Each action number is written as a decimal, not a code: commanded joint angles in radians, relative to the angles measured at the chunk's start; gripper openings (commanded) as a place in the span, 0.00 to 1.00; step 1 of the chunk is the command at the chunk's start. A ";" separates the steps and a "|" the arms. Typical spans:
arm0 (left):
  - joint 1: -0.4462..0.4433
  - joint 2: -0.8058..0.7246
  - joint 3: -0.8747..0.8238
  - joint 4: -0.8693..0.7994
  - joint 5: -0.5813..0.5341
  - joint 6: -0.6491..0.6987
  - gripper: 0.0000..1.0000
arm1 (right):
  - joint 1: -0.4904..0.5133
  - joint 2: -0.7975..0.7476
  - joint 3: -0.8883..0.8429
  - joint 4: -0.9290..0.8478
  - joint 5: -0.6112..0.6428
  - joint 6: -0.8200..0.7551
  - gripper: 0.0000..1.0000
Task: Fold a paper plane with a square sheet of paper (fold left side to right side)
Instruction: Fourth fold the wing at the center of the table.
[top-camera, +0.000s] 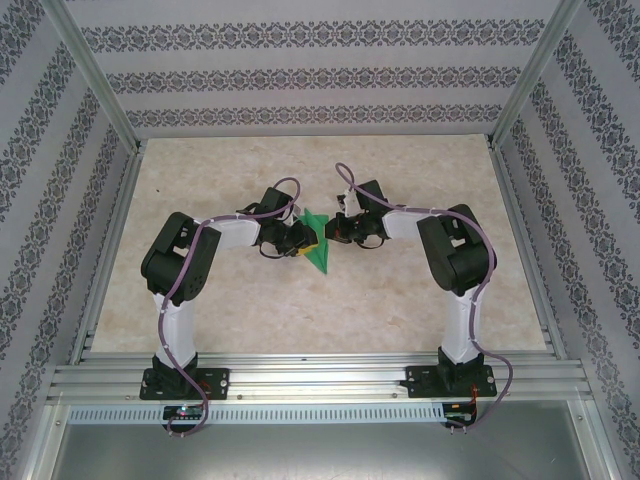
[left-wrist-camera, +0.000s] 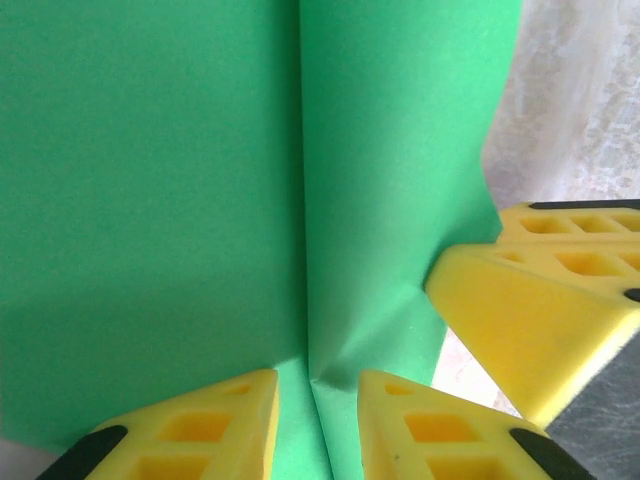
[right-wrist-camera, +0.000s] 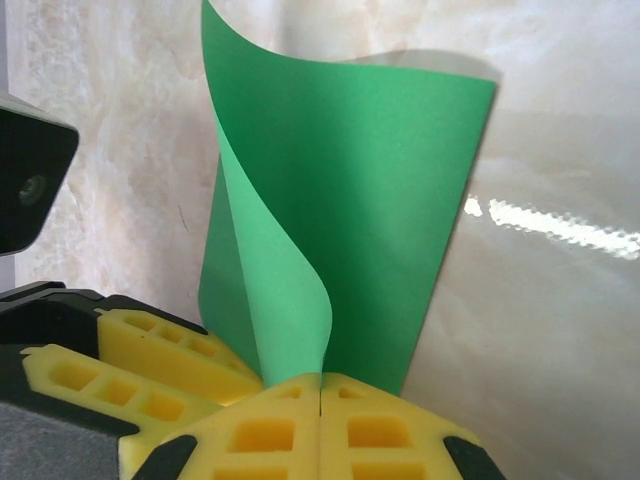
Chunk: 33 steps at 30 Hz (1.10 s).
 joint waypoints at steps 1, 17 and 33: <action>-0.010 0.039 0.001 -0.029 -0.046 -0.001 0.29 | -0.013 0.030 0.035 -0.011 0.029 -0.037 0.03; -0.010 0.036 0.003 -0.038 -0.046 0.004 0.29 | -0.016 0.064 0.079 -0.067 0.053 -0.068 0.05; -0.010 0.006 0.024 -0.060 -0.046 0.016 0.30 | 0.002 0.036 0.001 -0.063 0.077 -0.059 0.05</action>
